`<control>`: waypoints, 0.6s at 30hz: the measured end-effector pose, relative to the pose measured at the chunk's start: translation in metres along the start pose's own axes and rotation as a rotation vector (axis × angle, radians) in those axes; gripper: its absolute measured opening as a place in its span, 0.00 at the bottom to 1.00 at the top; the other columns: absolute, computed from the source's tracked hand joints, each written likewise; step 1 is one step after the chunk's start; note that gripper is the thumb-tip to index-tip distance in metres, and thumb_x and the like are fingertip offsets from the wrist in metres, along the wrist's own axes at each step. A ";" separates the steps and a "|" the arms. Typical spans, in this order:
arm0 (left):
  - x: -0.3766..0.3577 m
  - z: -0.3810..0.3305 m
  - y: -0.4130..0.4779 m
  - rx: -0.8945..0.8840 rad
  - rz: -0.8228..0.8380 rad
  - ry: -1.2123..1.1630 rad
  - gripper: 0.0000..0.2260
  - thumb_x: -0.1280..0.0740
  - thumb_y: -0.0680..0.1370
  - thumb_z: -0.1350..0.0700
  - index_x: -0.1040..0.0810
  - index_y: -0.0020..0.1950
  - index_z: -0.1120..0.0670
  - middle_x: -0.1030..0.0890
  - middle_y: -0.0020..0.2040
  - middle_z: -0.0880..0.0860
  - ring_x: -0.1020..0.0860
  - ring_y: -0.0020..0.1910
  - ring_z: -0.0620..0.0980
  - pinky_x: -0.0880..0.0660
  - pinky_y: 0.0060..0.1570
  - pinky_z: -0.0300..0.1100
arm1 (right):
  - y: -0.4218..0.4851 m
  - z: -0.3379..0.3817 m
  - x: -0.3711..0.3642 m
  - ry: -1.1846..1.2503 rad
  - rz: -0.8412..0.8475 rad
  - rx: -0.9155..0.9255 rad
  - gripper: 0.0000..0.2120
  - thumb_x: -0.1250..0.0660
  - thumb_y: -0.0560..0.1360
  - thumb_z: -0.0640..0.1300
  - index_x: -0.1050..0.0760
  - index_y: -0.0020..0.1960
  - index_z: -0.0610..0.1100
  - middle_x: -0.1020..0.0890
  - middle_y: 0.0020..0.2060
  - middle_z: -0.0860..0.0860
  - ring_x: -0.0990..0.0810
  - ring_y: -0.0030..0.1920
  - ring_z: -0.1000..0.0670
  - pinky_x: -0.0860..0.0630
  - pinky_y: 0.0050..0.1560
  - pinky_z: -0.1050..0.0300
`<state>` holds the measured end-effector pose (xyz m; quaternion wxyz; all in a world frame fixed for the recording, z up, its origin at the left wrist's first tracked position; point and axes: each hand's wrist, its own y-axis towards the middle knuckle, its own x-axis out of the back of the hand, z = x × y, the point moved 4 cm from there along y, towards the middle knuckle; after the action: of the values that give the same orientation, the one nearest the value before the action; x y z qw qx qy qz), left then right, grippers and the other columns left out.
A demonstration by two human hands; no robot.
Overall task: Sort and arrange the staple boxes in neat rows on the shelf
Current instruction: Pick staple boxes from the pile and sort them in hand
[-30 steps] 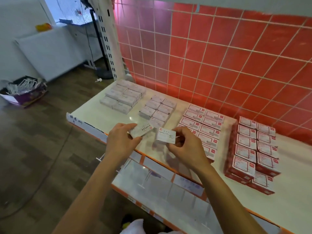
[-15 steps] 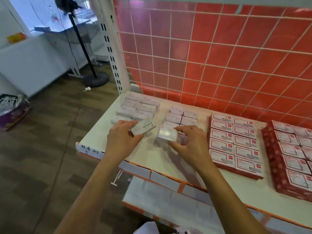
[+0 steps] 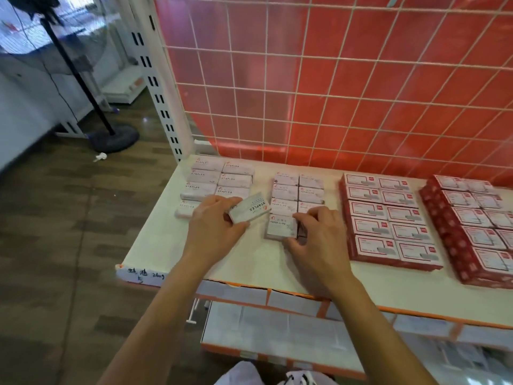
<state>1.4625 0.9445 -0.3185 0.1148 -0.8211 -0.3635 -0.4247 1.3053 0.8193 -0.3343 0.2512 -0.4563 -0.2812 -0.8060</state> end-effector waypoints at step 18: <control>-0.005 -0.007 0.005 -0.065 0.126 -0.131 0.22 0.26 0.72 0.56 0.23 0.65 0.51 0.24 0.55 0.51 0.24 0.51 0.46 0.24 0.54 0.36 | 0.001 0.006 0.002 0.124 -0.018 -0.026 0.25 0.28 0.71 0.46 0.28 0.67 0.46 0.25 0.59 0.49 0.31 0.59 0.48 0.39 0.57 0.65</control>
<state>1.4593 0.9349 -0.3174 0.0904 -0.8717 -0.3041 -0.3736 1.3086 0.8228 -0.3302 0.2549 -0.4060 -0.2588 -0.8386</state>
